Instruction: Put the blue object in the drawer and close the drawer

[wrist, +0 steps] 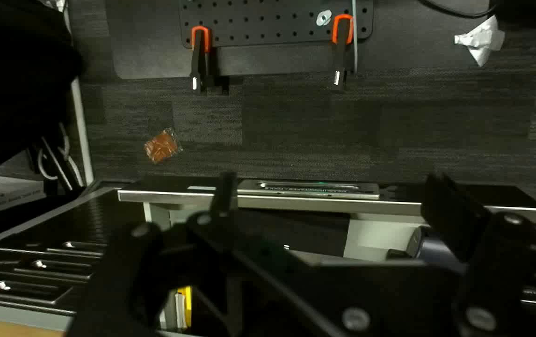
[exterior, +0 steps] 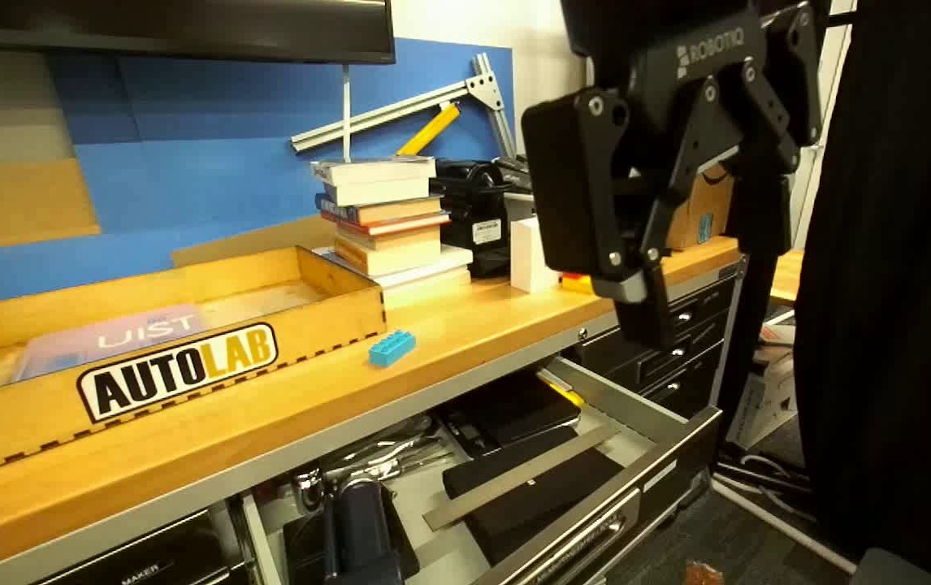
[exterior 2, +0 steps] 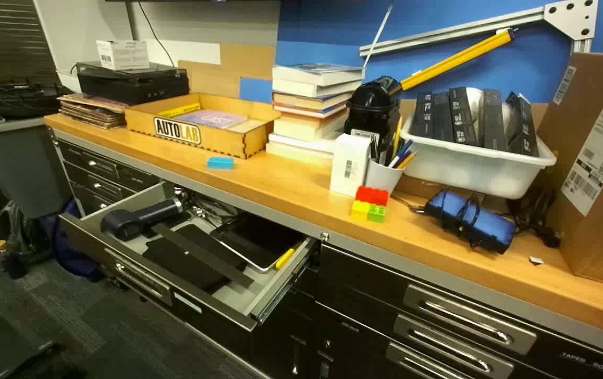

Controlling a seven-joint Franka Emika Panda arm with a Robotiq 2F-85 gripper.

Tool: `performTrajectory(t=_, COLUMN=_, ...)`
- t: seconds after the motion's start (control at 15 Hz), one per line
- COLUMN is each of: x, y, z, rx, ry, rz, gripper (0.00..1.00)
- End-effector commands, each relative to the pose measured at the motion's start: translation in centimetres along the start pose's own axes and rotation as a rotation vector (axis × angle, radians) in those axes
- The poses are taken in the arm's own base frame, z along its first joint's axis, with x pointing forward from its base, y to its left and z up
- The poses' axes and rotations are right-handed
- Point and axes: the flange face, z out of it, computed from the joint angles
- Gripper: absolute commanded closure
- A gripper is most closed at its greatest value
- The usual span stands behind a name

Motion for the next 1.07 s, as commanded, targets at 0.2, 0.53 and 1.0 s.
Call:
performTrajectory(t=0.2, x=-0.1, y=0.0, z=-0.6, rx=0.004, ry=0.012, rz=0.0, gripper=0.0)
performTrajectory(t=0.53, x=1.0, y=-0.1, z=-0.3, rx=0.009, ry=0.003, rz=-0.024, gripper=0.0)
performTrajectory(t=1.0, x=15.5, y=-2.8, z=0.5, rx=0.228, ry=0.222, rz=-0.021, gripper=0.0)
